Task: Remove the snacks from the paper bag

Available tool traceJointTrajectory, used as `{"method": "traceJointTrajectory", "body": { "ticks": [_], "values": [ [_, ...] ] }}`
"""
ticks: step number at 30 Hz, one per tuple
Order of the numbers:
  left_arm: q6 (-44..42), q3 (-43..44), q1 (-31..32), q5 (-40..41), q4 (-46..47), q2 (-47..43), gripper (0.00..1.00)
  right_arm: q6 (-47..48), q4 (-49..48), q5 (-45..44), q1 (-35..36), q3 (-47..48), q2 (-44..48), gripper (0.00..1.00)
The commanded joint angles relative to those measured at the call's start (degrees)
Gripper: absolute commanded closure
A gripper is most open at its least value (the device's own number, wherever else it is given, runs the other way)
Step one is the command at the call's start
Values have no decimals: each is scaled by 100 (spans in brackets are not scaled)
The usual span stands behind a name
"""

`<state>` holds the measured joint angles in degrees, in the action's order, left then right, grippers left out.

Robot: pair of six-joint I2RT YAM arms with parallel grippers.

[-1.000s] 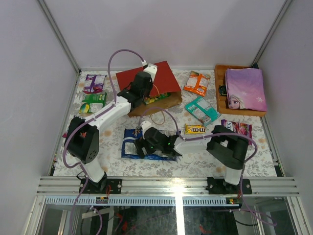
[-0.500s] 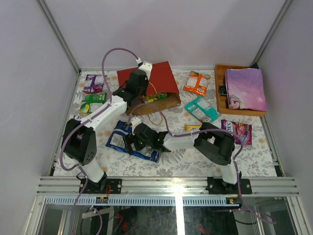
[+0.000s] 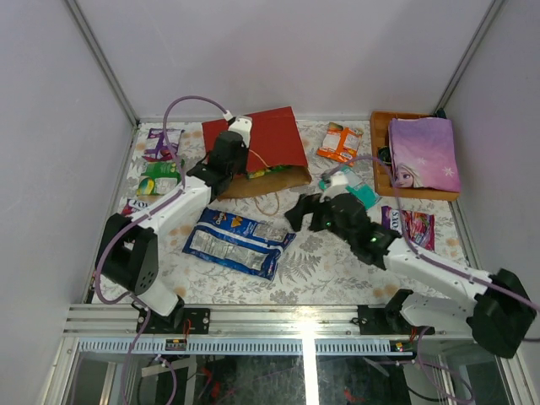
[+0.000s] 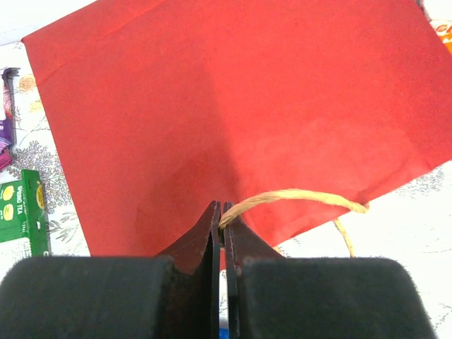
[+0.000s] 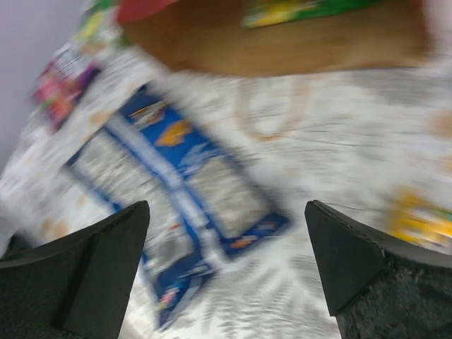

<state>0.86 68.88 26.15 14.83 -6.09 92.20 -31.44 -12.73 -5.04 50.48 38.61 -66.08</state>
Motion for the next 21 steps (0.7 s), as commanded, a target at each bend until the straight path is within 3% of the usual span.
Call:
{"method": "traceJointTrajectory", "body": {
  "ticks": [1,7,13,21],
  "values": [
    [208,-283,-64,-190,826,-359,100,3,1539,-839,-1068,-104,642,1],
    [203,-296,-105,-235,781,-235,100,200,1964,-697,-1803,519,-443,1],
    [127,-402,-131,-298,753,-390,100,128,2111,-942,-1890,1116,-1662,6],
    [111,-490,-222,-419,794,-441,100,277,1853,-1286,-1963,962,-2257,19]
  ]
}}
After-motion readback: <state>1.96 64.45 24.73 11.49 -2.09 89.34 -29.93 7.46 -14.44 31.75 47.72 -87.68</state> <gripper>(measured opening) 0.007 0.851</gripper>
